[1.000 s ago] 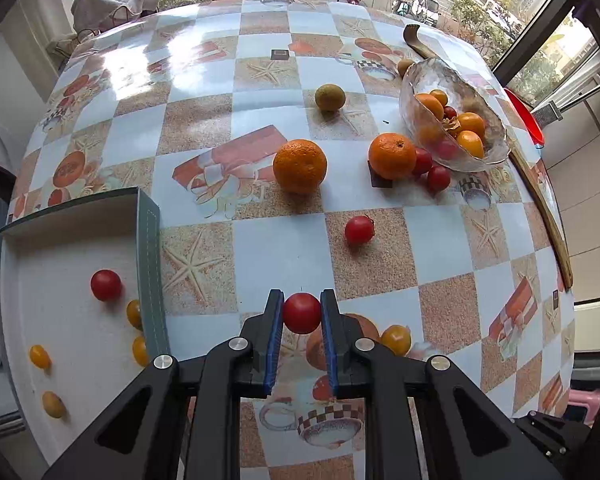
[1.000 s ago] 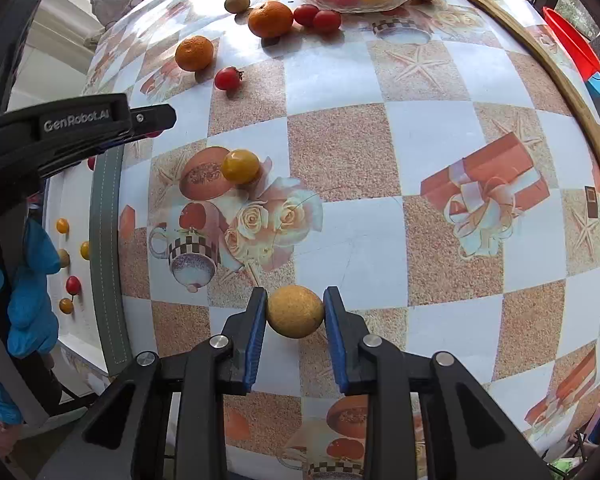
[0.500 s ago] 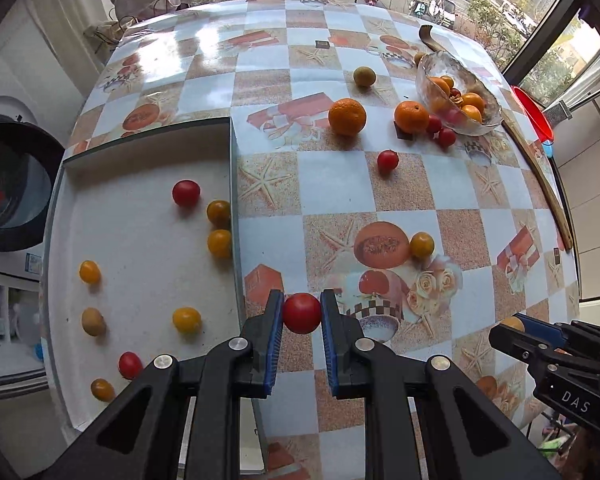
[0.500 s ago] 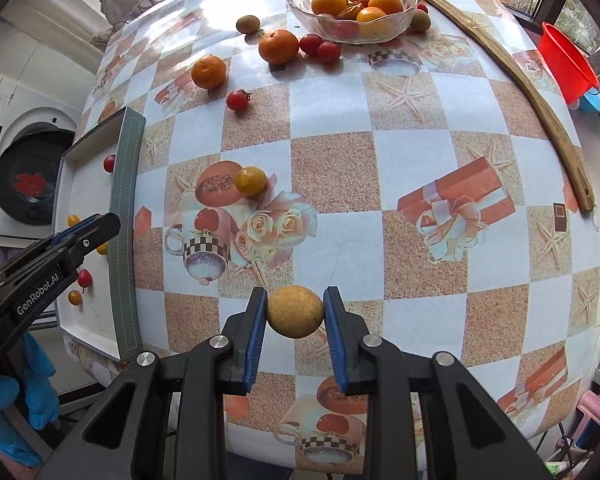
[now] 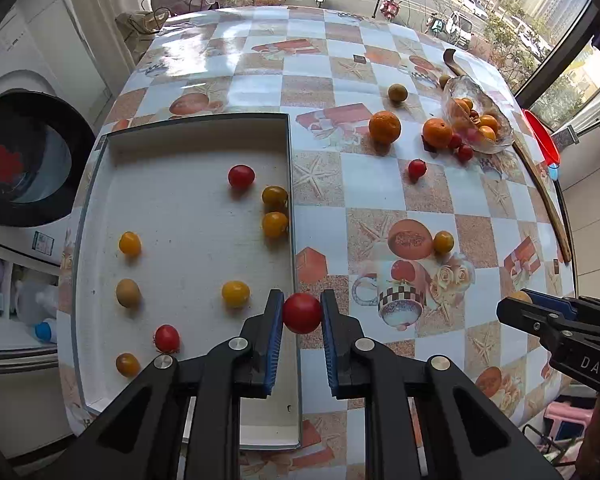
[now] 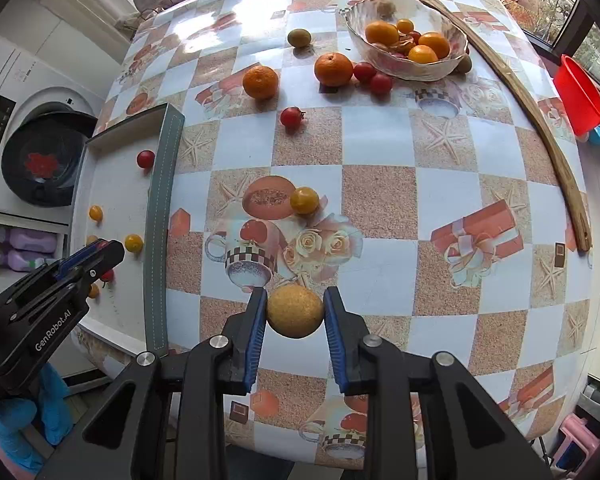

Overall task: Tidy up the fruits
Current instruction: 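Carry both fruits into the white tray and open both tools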

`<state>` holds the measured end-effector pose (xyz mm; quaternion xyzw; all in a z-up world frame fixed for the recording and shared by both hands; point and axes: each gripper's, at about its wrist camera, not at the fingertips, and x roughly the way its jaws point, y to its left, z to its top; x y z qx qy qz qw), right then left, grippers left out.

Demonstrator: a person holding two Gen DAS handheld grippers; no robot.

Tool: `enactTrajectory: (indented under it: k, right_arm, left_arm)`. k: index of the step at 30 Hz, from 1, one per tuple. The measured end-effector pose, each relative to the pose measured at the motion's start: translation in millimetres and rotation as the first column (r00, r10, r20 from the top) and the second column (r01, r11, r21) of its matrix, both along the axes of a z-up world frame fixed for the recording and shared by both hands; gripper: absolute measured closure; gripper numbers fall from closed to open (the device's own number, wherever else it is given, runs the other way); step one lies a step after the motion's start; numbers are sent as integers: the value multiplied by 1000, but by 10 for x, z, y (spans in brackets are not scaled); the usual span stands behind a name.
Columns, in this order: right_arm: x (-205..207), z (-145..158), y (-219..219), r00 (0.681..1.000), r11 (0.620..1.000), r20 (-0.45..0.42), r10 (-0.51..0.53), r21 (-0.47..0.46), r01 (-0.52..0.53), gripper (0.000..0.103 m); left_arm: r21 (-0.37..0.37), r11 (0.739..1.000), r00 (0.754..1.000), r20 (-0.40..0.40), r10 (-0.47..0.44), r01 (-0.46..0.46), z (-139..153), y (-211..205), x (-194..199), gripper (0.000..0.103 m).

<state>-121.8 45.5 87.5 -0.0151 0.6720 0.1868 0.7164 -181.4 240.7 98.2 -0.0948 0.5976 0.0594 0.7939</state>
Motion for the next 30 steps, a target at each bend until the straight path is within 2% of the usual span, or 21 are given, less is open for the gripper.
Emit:
enactTrajectory:
  k: [17,24,30]
  right_arm:
    - [-56,86,830,989,989,13,148,19,-148,72]
    - [-162,115,1054,982,982,15,189,23,-189,72]
    - [-242,190,1128,983,982,27,184,39,-185,72]
  left_arm:
    - [25,989,990,17,142,-143,11,685,-315,83]
    - [17,987,987,19,161,-161,21,794,-432,83]
    - [15,989,989,15,144,-144,51,808,-518,83]
